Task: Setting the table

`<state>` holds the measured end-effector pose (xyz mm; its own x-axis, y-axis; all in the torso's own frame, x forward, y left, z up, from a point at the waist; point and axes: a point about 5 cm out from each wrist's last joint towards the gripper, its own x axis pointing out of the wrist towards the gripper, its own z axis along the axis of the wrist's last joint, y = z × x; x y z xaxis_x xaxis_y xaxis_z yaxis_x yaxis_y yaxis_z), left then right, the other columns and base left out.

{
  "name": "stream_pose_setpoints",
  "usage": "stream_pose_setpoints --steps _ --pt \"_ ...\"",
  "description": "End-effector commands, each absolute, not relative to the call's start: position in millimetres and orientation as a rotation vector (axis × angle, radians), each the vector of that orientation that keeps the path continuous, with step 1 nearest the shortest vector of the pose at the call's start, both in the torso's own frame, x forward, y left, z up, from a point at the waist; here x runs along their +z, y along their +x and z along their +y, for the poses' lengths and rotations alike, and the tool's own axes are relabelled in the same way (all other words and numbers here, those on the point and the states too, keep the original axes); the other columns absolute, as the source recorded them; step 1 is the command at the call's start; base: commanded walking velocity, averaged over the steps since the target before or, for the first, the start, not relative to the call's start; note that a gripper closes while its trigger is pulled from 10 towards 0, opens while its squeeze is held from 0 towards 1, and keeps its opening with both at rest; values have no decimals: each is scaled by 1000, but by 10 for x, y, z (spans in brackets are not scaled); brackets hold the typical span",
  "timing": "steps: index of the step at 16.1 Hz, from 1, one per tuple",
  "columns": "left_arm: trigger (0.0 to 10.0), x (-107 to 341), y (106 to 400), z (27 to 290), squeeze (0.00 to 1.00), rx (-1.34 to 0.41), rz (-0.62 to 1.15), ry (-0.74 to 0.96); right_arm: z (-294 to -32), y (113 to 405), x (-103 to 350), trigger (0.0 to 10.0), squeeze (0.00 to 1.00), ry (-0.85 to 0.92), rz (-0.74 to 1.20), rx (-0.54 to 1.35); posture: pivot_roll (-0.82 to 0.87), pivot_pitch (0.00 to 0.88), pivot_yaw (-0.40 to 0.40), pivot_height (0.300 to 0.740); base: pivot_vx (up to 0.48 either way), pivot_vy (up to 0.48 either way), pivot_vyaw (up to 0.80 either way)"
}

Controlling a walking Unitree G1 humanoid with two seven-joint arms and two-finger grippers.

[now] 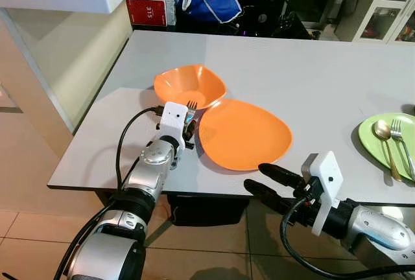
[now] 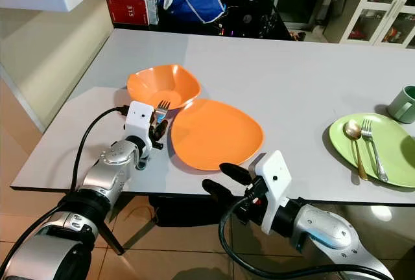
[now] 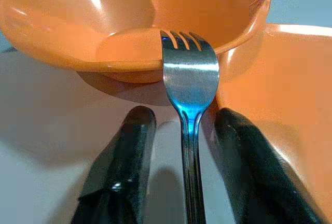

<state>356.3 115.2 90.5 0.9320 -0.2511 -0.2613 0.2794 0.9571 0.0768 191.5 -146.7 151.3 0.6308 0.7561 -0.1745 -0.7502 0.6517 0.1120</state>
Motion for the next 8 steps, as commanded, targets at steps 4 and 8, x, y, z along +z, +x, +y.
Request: stream_pose_setpoints --steps 4,8 --pt "10000 1016 3525 1206 204 -271 211 121 -1445 1943 1537 10000 0 31 201 884 -92 0 -6 740 0 0 0" --pt "10000 1070 3351 1275 0 -274 189 99 -1425 1965 1526 10000 0 35 195 891 -80 0 -6 740 0 0 0"
